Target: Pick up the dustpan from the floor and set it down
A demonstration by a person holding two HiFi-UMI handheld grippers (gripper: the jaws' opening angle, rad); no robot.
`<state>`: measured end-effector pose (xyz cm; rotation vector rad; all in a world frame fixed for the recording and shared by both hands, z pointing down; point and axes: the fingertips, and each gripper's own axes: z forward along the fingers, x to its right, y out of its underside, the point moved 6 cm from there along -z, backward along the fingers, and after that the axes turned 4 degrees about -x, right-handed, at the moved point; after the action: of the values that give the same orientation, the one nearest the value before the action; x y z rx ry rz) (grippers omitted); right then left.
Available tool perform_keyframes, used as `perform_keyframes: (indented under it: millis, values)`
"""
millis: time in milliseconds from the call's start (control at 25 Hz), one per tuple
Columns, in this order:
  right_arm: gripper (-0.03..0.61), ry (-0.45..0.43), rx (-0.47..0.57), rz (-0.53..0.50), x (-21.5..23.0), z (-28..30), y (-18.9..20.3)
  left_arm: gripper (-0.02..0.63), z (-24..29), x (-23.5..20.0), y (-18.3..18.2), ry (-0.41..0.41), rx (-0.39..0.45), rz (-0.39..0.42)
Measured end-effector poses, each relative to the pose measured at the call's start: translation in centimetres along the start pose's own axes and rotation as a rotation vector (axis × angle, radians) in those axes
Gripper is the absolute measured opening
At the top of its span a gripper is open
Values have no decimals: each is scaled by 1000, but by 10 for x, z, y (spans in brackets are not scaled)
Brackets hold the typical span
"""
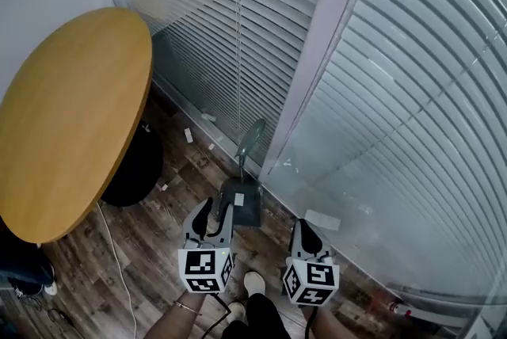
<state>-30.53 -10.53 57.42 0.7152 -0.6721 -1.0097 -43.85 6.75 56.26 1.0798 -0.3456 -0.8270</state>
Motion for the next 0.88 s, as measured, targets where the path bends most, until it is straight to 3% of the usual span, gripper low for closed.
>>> perform_keyframes:
  millis: [240,480,720,880]
  values:
    - [32,15,21,47,-19,-43,-16,139,-69,5,-33,-42,55,-24]
    - [32,-32,106,-16,-46,-88,-49,66,-127,11,-66,-84,129,-59]
    - [32,-49,120,-14,-57,-150,-53,18,-189,22,-73,18,101,-59]
    - [32,-62,139,-31,-63,-190,-61,18,-224,26,-83,20,84,-44]
